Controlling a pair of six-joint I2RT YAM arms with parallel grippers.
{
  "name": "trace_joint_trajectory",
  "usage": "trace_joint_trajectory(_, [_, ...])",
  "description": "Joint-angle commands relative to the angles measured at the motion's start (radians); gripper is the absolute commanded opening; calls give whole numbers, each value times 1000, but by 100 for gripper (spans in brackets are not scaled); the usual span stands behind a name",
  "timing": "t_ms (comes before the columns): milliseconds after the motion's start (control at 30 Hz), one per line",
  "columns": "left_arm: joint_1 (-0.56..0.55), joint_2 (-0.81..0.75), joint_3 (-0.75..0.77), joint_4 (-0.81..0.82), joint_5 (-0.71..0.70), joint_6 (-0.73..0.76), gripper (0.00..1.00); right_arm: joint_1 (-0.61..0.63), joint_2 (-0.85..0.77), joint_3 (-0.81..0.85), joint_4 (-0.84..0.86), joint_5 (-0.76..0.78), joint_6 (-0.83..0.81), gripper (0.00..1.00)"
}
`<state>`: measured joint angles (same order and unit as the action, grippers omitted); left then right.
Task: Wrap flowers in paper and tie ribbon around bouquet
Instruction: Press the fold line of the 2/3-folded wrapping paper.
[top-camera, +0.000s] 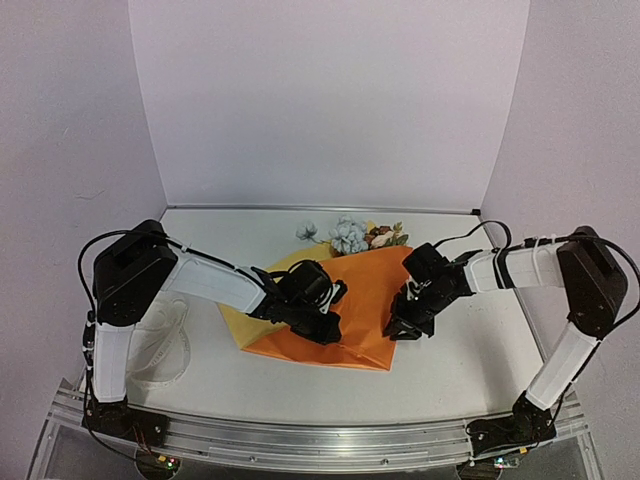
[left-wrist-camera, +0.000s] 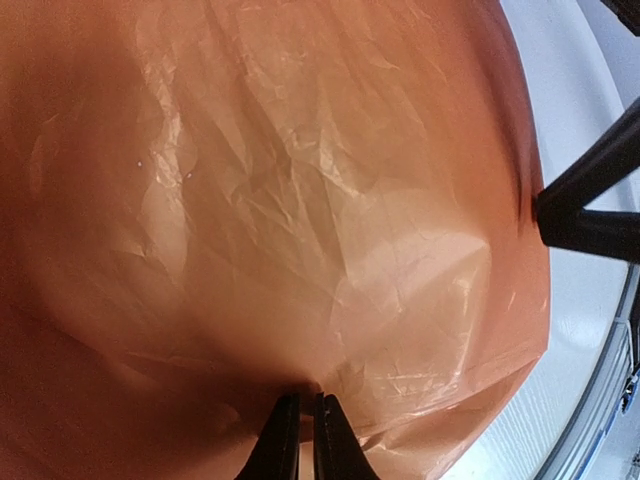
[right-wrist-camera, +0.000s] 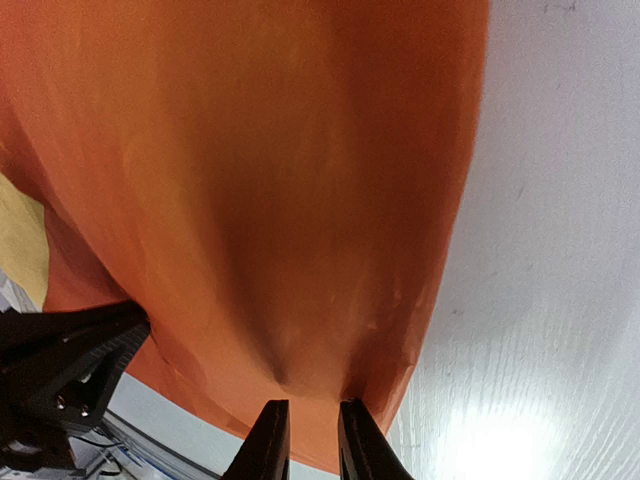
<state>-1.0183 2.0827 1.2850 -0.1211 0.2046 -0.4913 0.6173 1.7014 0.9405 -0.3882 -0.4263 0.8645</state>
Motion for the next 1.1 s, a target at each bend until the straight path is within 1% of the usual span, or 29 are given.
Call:
trace_joint_trajectory(0, [0,35,-8,-39,-28,4,5,-68,65,6,94,-50,66,18])
trace_joint_trajectory(133, [1,37,-6,-48,-31,9,4,-99,110,32,142,-66,117,18])
trace_joint_trajectory(467, [2,45,1,-67,-31,20,4,-184,195,127,175,-36,198,18])
trace_joint_trajectory(667, [9,42,-3,-70,-30,22,4,-249,252,195,176,-30,206,18])
trace_joint_trajectory(1067, [12,41,-1,-81,-29,25,4,-364,402,418,173,-34,205,19])
